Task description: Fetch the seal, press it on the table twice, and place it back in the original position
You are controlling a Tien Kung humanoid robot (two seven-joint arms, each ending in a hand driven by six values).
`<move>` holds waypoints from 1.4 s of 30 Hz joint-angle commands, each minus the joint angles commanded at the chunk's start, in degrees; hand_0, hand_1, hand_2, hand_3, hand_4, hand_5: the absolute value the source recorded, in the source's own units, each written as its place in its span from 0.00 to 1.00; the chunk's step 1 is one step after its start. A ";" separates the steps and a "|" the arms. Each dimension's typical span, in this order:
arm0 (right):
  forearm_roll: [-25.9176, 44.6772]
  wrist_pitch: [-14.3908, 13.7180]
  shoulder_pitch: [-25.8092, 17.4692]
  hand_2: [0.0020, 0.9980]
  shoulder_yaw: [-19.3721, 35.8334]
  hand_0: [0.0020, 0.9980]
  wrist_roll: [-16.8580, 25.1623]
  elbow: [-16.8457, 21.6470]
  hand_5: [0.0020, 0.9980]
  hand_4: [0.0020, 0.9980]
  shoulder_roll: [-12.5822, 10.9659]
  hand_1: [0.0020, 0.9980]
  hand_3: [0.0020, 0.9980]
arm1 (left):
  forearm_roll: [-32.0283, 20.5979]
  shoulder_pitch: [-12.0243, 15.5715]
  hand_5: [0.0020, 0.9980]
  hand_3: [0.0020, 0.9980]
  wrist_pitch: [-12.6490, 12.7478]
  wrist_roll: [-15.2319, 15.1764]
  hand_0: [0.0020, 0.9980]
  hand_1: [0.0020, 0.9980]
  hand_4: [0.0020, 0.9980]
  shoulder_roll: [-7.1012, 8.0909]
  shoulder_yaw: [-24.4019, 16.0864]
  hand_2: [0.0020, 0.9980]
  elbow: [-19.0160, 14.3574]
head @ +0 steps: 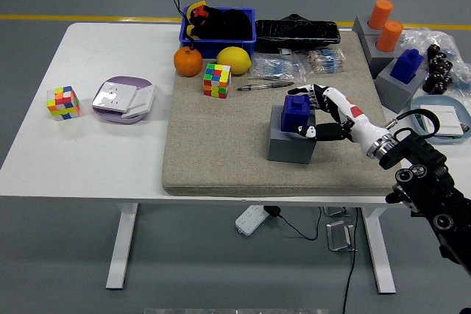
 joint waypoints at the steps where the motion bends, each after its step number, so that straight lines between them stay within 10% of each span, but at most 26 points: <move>1: 0.00 -0.30 0.05 0.59 -0.08 0.61 0.09 -0.10 0.00 0.74 0.03 0.55 0.69 | 0.06 -0.01 0.41 0.84 -0.01 -0.01 0.82 0.82 0.80 0.00 -0.05 0.79 -0.02; 7: 0.28 -2.28 0.33 0.59 -0.76 0.61 0.78 -0.62 0.00 0.74 -0.01 0.55 0.69 | 0.12 -0.14 0.41 0.84 -0.01 -0.03 0.82 0.82 0.80 -0.03 -0.06 0.79 -0.03; 8: 0.30 -2.60 0.32 0.46 -0.85 0.52 0.89 -0.68 0.00 0.65 -0.01 0.45 0.54 | 0.10 -0.13 0.42 0.84 -0.02 -0.02 0.82 0.82 0.80 -0.04 -0.04 0.79 -0.03; 14: 1.07 -4.58 0.22 0.40 -1.32 0.47 1.75 -0.72 0.00 0.61 -0.04 0.39 0.43 | 0.01 -0.08 0.42 0.84 -0.03 0.00 0.82 0.82 0.80 -0.09 0.05 0.79 0.00; 33: 1.96 -3.48 -3.14 0.39 6.70 0.46 0.77 9.24 0.00 0.60 -3.18 0.38 0.42 | 0.02 -0.11 0.42 0.84 -0.08 0.00 0.82 0.82 0.80 -0.20 -0.15 0.79 0.05; 42: -0.49 -4.11 -5.48 0.39 13.00 0.46 1.58 6.22 0.00 0.60 -4.99 0.37 0.41 | -0.10 0.02 0.42 0.84 -0.06 0.01 0.82 0.82 0.80 -0.31 -0.13 0.79 0.11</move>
